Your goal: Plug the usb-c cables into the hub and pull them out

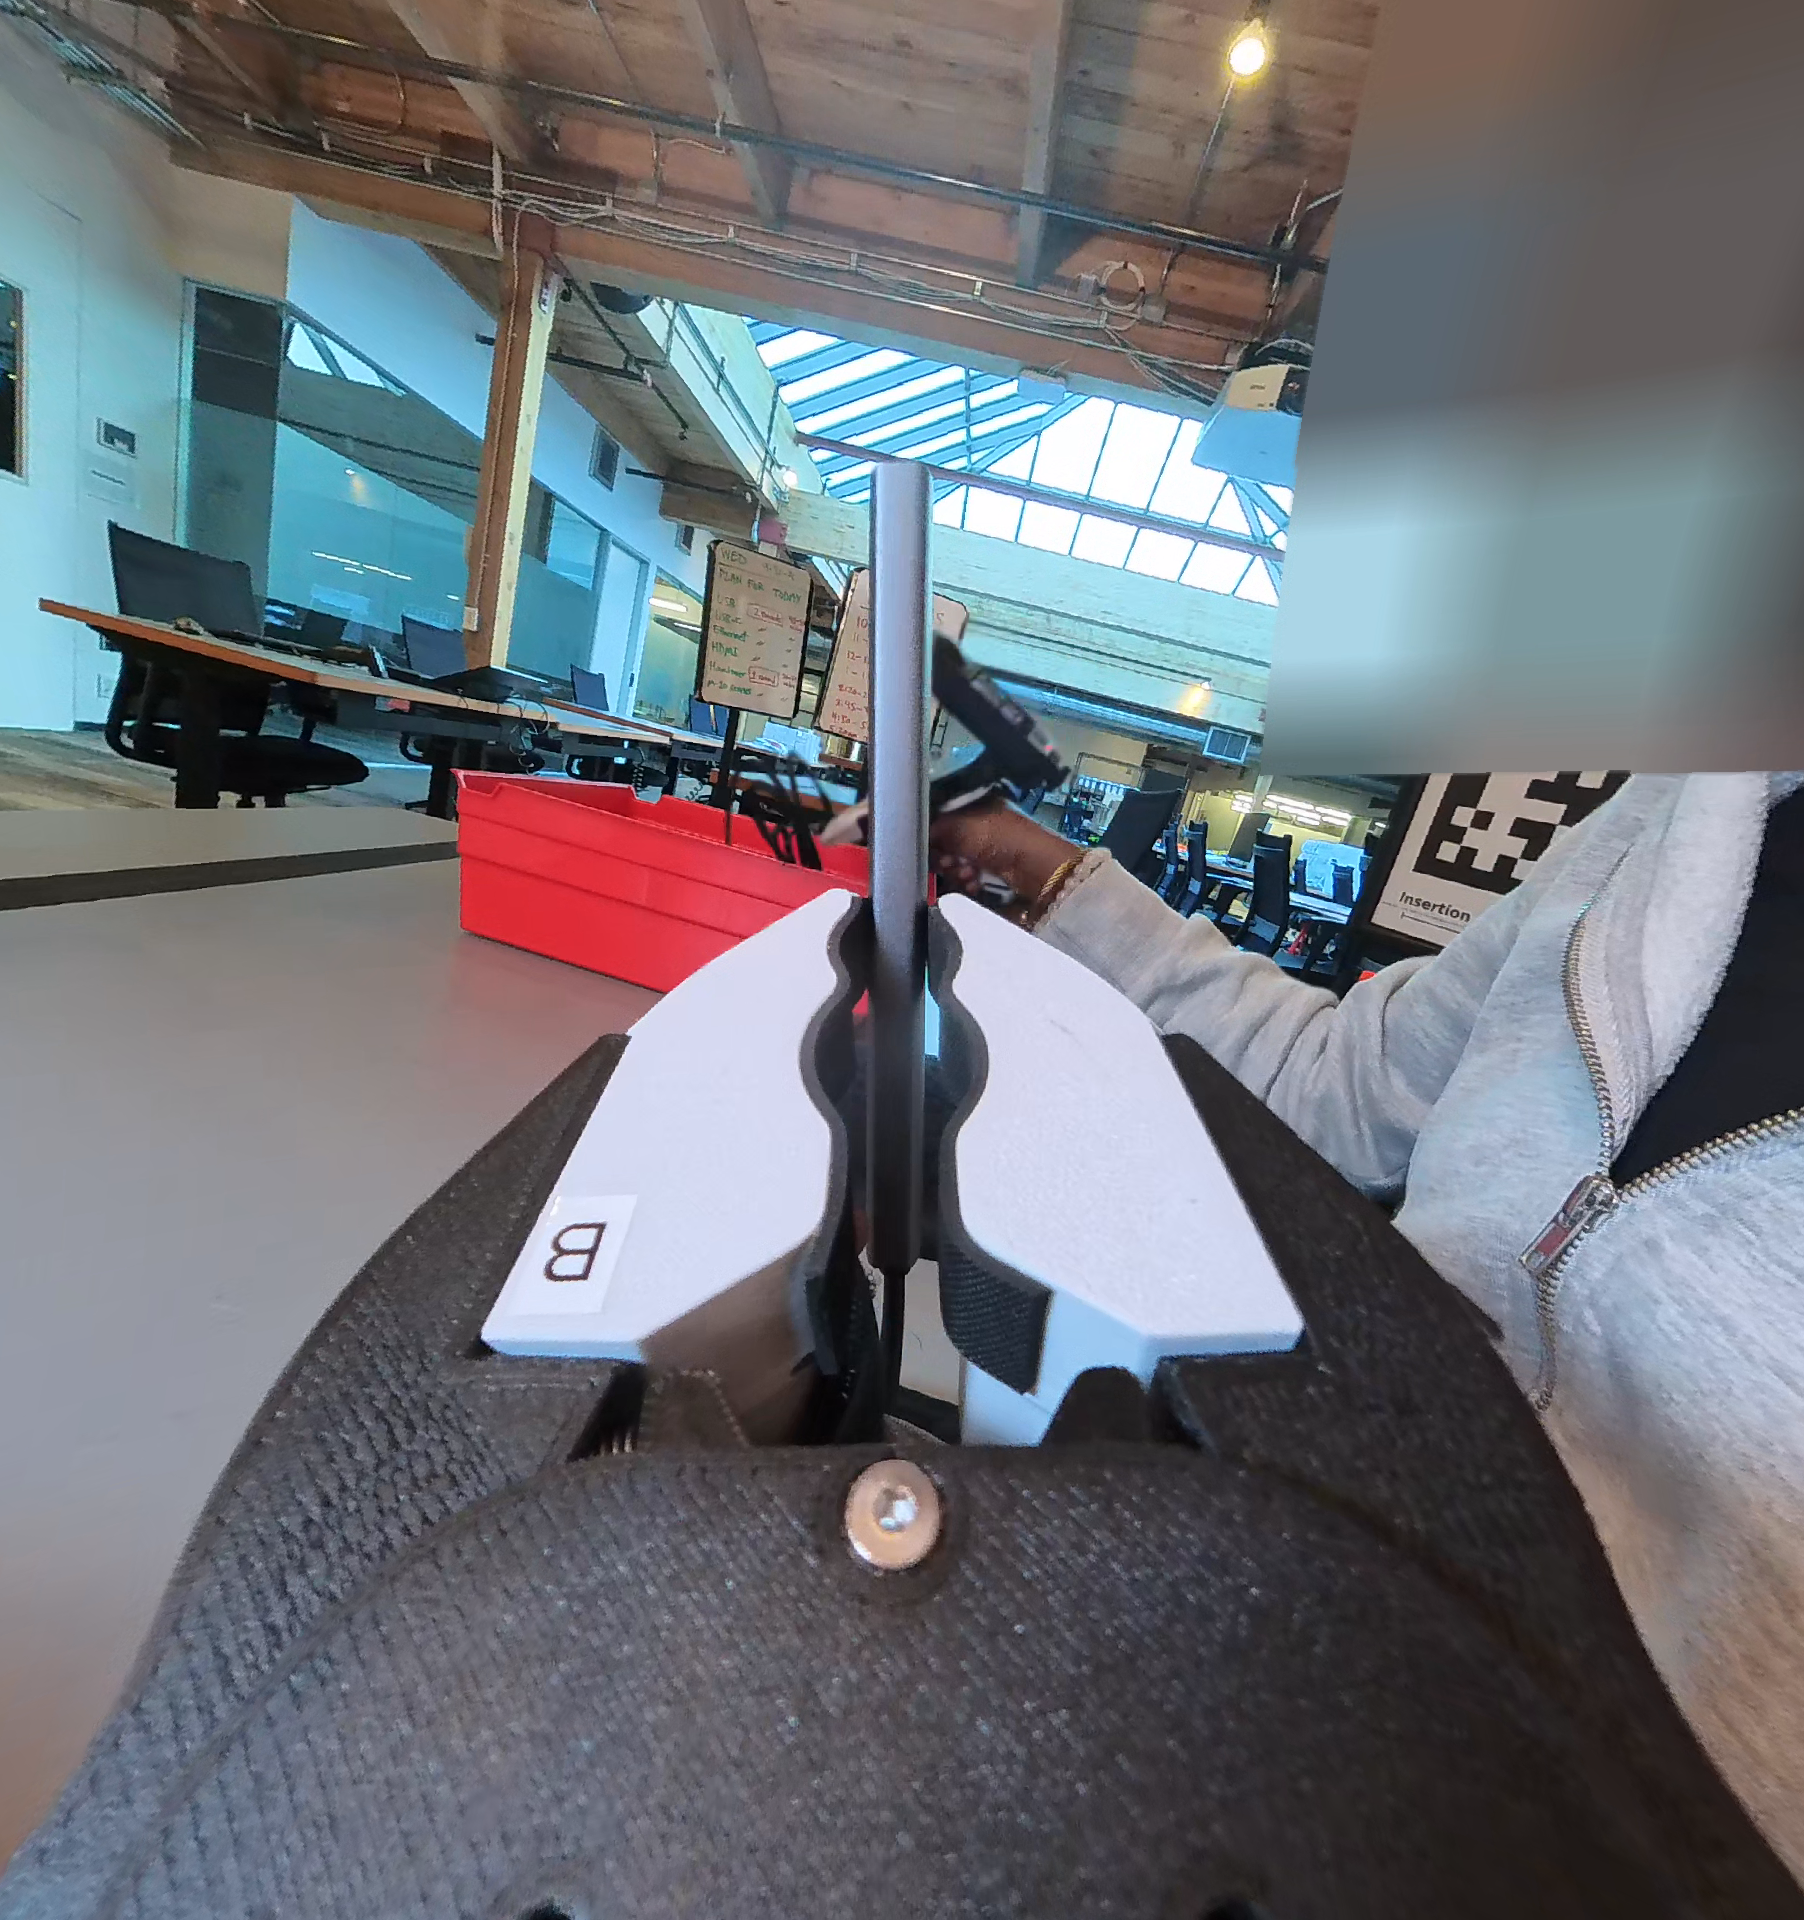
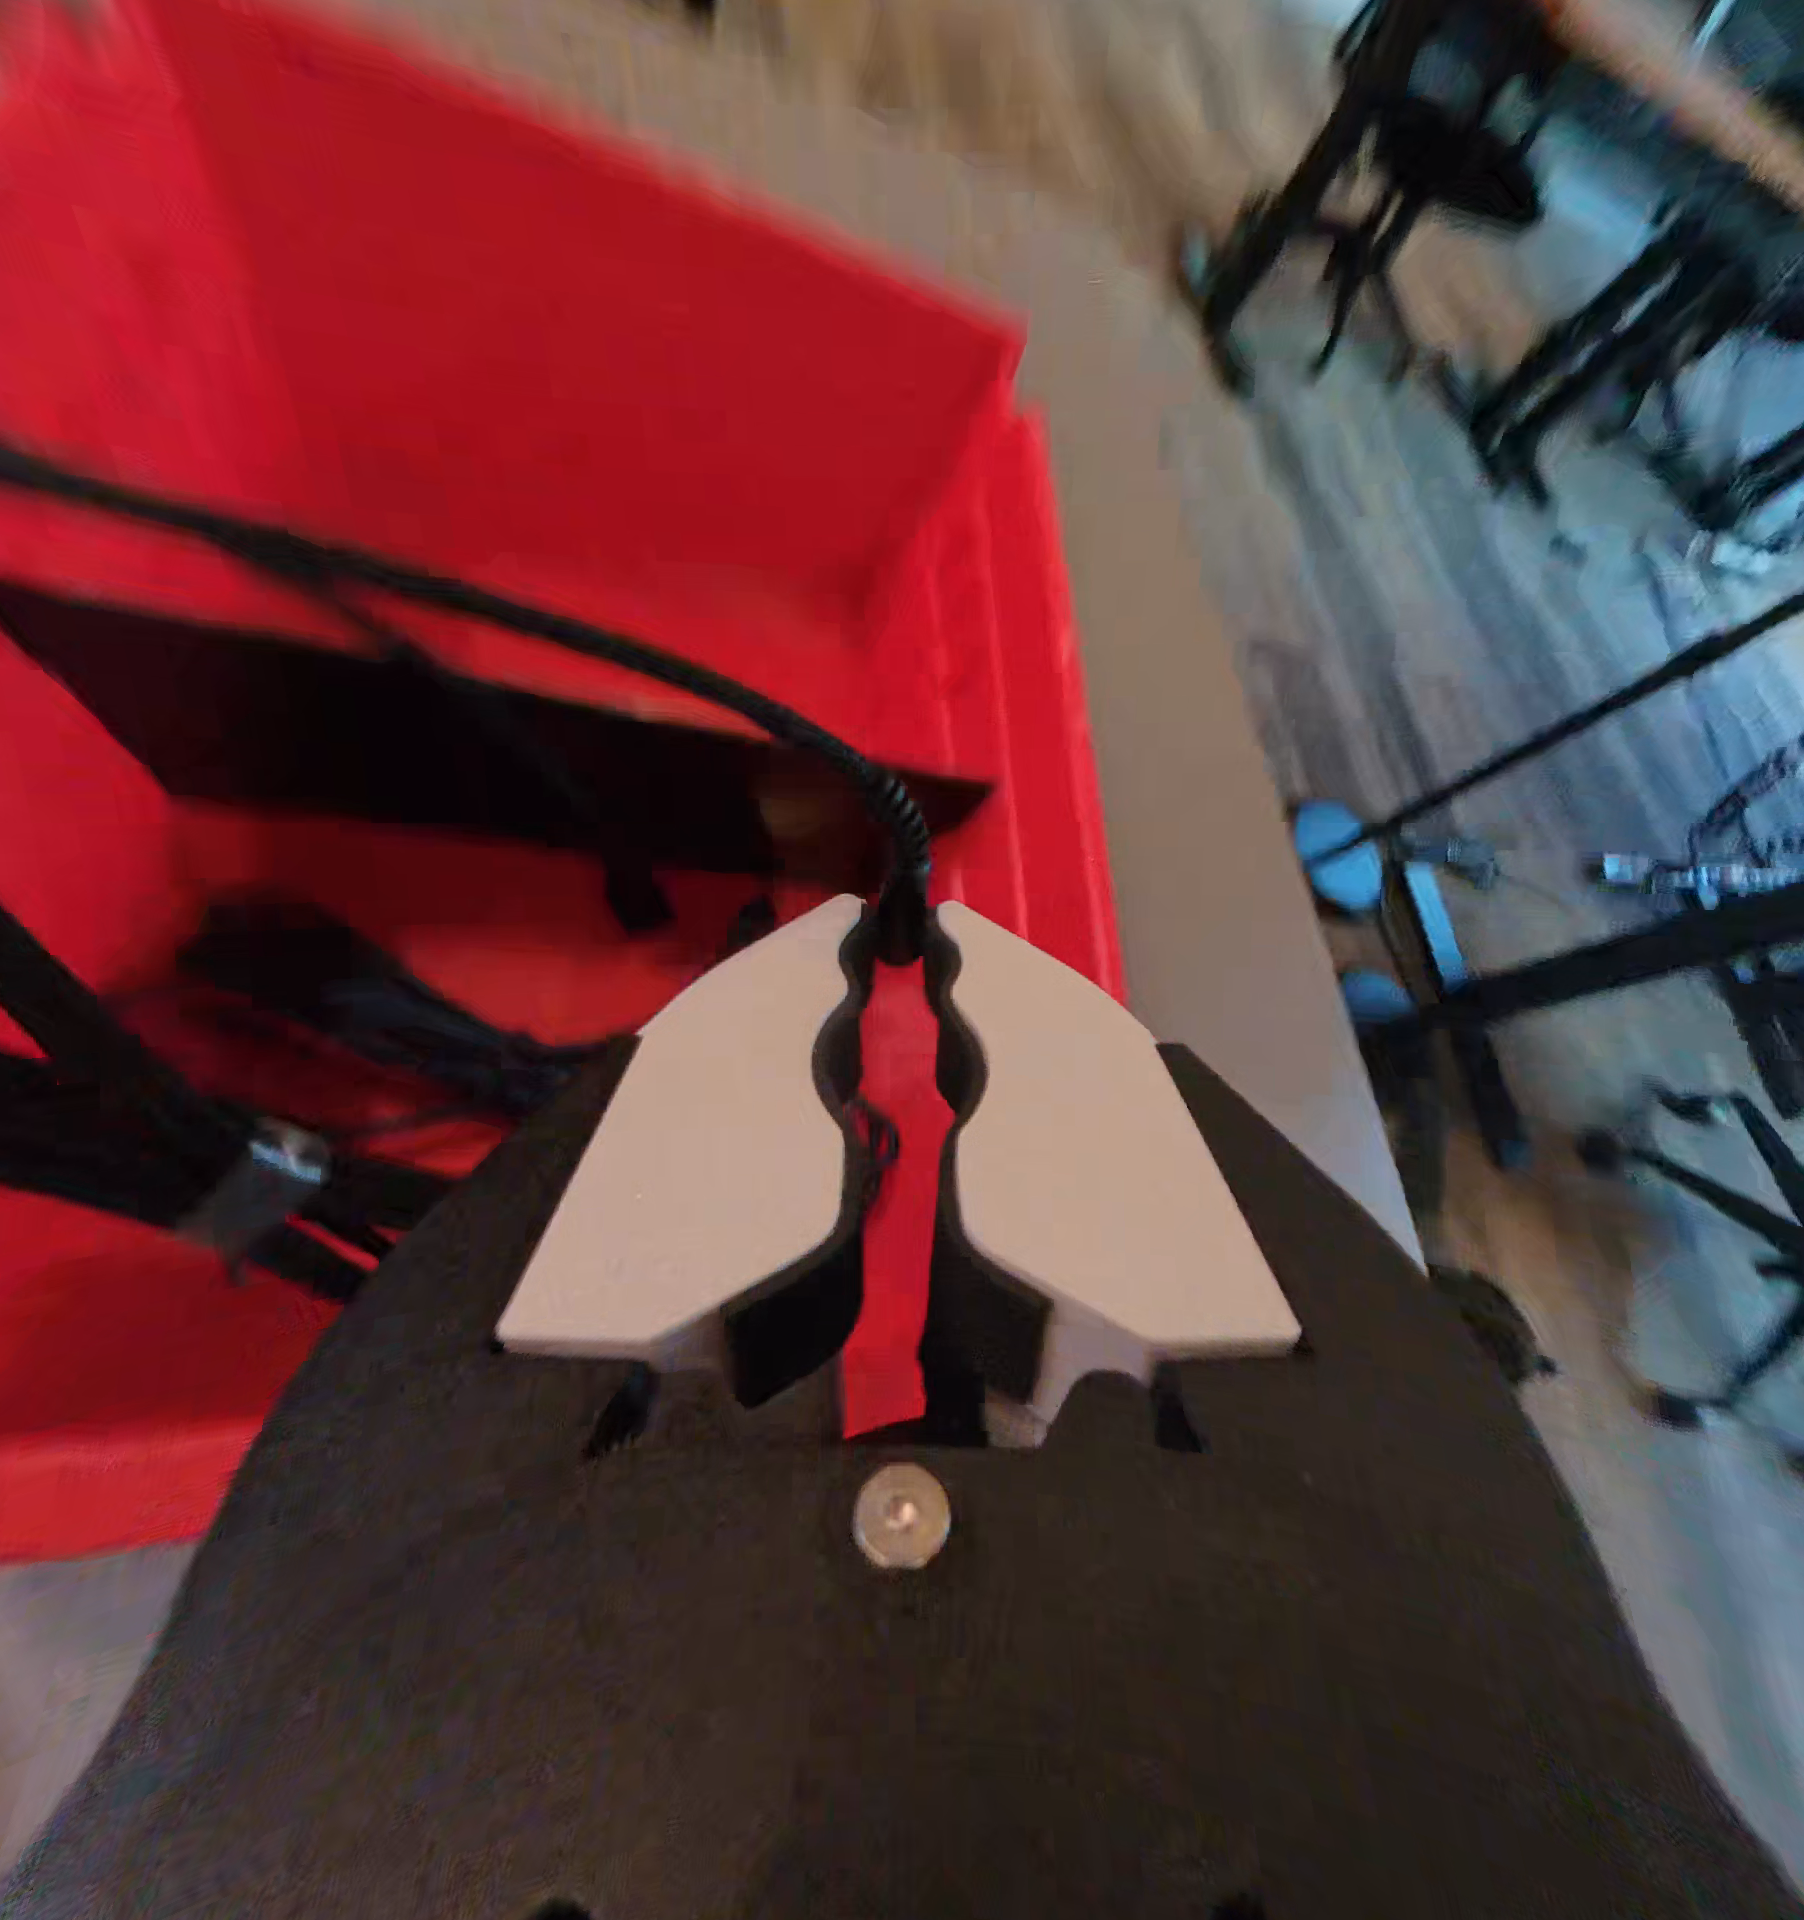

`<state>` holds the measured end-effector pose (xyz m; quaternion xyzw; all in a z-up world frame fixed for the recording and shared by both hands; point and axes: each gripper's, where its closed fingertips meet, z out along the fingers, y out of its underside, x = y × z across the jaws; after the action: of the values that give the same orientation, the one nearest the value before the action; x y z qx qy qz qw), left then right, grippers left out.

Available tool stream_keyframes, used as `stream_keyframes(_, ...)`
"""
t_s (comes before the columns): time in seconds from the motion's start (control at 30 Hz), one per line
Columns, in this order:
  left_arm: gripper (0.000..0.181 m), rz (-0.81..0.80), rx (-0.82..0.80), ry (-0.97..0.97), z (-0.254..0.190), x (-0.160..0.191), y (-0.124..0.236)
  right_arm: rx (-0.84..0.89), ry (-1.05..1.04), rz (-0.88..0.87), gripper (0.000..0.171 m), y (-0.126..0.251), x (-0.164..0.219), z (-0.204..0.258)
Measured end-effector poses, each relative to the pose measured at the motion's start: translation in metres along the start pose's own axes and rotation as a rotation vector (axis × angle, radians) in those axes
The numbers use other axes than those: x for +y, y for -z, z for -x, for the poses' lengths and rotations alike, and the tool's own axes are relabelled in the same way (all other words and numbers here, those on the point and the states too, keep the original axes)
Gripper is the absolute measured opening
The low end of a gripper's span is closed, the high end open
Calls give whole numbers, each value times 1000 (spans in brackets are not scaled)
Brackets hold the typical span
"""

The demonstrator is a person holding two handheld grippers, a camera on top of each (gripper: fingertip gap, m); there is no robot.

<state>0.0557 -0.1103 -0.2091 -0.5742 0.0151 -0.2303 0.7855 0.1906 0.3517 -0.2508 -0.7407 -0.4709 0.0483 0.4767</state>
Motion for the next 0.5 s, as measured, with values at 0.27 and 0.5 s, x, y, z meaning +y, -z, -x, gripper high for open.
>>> stream_keyframes(0.27,10,-8,-1,12,1,-1,1,-227,8,153,44,10,22,28)
stream_keyframes(0.5,11,-4,-1,6,1,-1,0,-490,341,-145,68,65,-20,77)
